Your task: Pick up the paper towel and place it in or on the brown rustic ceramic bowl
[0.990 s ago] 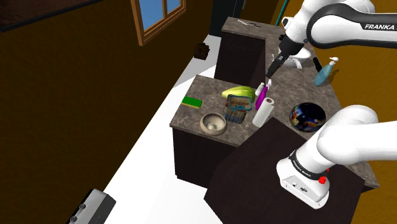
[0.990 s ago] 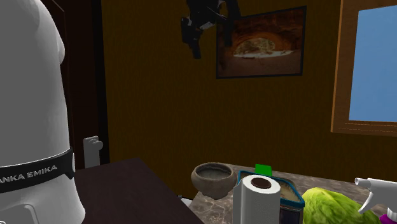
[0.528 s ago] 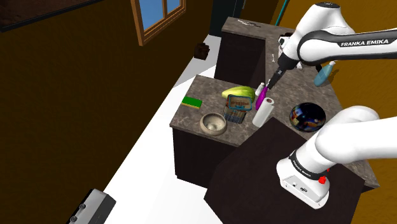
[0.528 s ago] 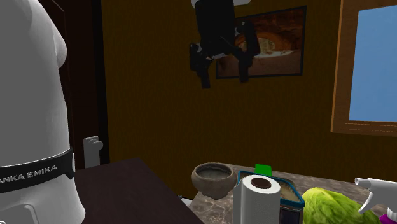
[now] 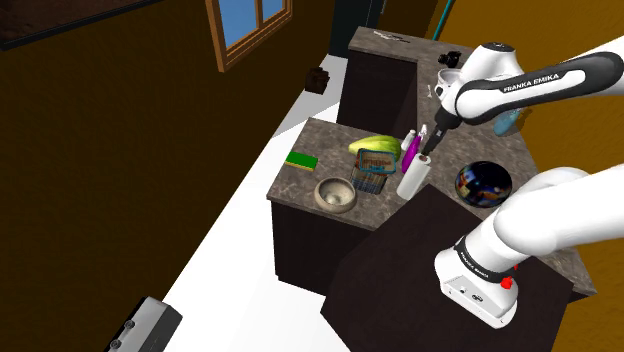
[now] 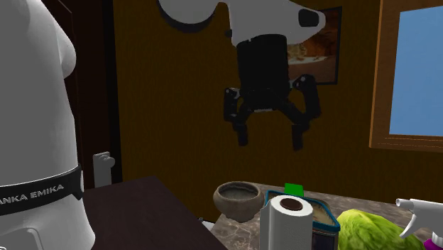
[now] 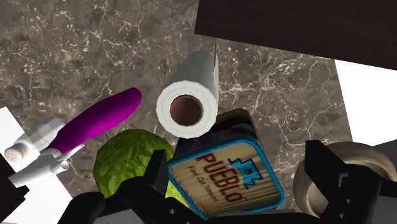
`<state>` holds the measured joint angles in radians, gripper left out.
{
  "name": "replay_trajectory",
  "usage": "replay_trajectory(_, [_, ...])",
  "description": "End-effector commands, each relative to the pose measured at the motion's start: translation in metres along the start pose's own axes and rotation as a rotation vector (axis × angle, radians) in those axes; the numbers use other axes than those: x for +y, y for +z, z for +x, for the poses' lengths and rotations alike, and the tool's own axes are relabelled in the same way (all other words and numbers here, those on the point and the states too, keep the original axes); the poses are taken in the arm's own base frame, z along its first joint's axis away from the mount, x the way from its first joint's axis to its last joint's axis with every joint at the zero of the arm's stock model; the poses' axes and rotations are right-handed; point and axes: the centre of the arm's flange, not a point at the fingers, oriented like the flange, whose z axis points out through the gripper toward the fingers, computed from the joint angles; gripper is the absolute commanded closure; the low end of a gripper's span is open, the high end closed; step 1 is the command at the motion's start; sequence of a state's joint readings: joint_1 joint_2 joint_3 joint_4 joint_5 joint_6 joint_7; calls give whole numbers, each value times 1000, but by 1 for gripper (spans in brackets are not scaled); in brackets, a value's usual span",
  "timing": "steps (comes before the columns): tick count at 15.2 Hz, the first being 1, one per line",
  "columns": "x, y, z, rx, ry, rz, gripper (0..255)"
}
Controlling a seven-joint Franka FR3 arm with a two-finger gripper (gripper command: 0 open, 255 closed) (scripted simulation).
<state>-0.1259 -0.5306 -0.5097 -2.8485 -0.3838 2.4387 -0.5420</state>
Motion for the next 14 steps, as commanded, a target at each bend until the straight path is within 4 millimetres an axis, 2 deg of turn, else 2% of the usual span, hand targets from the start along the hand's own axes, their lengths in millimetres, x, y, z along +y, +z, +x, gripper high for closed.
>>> replay_trajectory(1, [12, 26, -9, -9, -11, 4, 0])
replay_trajectory(5, [36, 71, -23, -27, -33, 17, 0])
replay_trajectory(13, [36, 112, -25, -28, -34, 17, 0])
replay_trajectory(14, [36, 112, -25, -28, -34, 17, 0])
